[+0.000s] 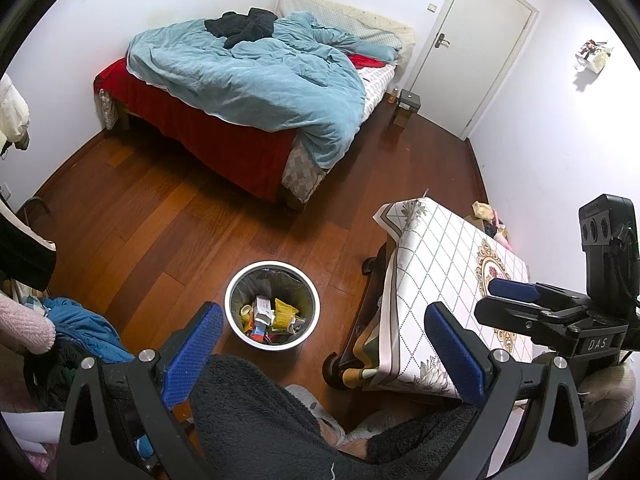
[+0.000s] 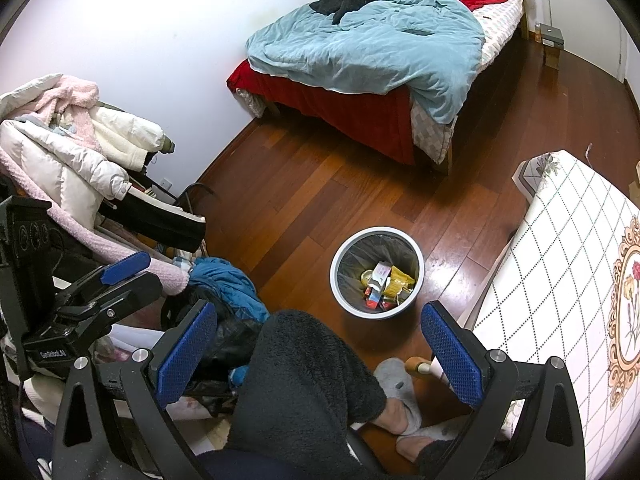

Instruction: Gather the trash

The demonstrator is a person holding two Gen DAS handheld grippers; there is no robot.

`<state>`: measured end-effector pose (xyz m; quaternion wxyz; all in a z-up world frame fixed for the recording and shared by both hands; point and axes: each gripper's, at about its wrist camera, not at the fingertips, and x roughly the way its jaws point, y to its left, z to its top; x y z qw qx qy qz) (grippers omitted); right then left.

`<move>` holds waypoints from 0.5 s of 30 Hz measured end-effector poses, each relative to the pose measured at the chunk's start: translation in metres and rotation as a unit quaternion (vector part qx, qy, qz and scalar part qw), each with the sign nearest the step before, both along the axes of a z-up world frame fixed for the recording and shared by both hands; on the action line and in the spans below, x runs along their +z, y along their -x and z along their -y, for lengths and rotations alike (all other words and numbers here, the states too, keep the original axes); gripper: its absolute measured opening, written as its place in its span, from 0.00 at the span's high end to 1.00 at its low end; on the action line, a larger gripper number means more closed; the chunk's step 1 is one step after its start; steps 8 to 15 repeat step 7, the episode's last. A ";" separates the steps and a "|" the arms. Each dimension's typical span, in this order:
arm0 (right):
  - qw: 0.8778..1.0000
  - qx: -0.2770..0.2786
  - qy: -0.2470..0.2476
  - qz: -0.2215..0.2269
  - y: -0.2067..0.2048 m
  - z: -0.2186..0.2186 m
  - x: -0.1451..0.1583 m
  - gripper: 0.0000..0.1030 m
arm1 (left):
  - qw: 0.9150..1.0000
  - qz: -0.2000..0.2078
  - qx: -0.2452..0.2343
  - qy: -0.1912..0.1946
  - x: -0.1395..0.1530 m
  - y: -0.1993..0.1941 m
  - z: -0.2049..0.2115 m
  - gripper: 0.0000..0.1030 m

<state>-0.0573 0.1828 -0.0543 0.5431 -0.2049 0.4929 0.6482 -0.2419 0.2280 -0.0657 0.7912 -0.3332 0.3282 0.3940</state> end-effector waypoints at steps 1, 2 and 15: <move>1.000 0.000 0.000 0.001 0.000 0.000 0.000 0.00 | 1.000 0.001 0.001 0.000 0.000 0.001 0.000 0.00; 1.000 0.000 0.000 0.001 -0.001 0.000 0.000 0.00 | 1.000 0.003 0.001 0.000 0.001 0.002 -0.001 0.00; 1.000 0.001 0.000 0.000 0.003 0.000 -0.001 0.00 | 1.000 0.007 0.002 0.002 0.002 0.004 0.000 0.00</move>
